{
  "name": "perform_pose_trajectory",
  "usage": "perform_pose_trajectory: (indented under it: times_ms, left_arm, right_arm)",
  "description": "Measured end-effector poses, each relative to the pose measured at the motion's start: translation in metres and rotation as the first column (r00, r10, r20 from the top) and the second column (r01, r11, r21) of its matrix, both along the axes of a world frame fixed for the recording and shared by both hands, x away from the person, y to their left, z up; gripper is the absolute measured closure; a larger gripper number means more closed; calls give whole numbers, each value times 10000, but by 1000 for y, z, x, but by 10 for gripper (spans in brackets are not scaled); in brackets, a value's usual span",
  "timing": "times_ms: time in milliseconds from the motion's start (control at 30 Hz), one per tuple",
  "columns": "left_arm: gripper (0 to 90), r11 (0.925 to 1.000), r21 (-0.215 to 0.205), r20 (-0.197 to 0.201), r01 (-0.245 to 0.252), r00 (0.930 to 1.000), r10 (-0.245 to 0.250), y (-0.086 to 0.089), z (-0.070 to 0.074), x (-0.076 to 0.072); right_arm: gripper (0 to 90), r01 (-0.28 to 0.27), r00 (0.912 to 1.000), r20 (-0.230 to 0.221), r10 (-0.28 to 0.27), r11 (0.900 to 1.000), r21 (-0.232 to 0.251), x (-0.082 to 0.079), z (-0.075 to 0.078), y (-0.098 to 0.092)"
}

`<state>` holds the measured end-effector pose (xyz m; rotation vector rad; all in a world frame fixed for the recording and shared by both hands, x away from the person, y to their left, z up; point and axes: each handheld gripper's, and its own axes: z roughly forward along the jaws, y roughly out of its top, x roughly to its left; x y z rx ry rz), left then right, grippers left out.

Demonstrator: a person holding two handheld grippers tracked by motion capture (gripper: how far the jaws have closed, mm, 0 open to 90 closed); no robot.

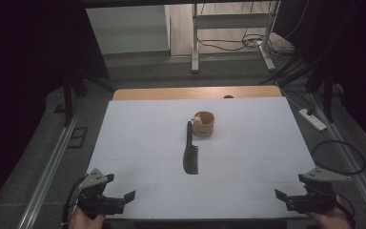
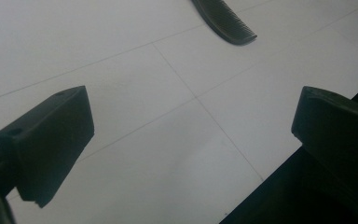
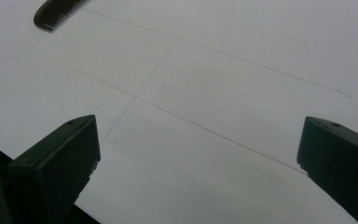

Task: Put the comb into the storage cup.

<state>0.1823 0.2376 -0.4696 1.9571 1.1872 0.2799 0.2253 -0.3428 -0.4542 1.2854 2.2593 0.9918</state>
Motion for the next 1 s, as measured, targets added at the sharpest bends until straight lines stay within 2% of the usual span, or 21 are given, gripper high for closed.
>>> perform_pose_trajectory:
  times_ms: [133, 367, 567, 733, 1000]
  left_arm:
    - [0, 10000, -5, -4, 41, 10000, -41, -3, 0, 5]
    - [0, 9994, 295, -74, 153, 9999, -151, -9, 0, 14]
    - [0, 9996, 149, -205, 229, 9995, -226, -14, 1, 23]
    - [0, 9990, 228, -248, 376, 9990, -370, -20, 1, 30]
    - [0, 9989, 276, -48, 384, 9993, -383, -25, 2, 38]
  right_arm:
    - [0, 1, 10000, 19, -1, 10000, 4, 0, 0, 0]
    - [0, -7, 10000, 1, 7, 10000, -8, 0, 0, 0]
    - [0, -6, 10000, 0, 6, 10000, -8, 0, 0, 0]
    - [0, 19, 10000, -1, -19, 10000, -2, 0, 0, 0]
    - [0, 27, 10000, -15, -27, 10000, -22, 0, 0, 0]
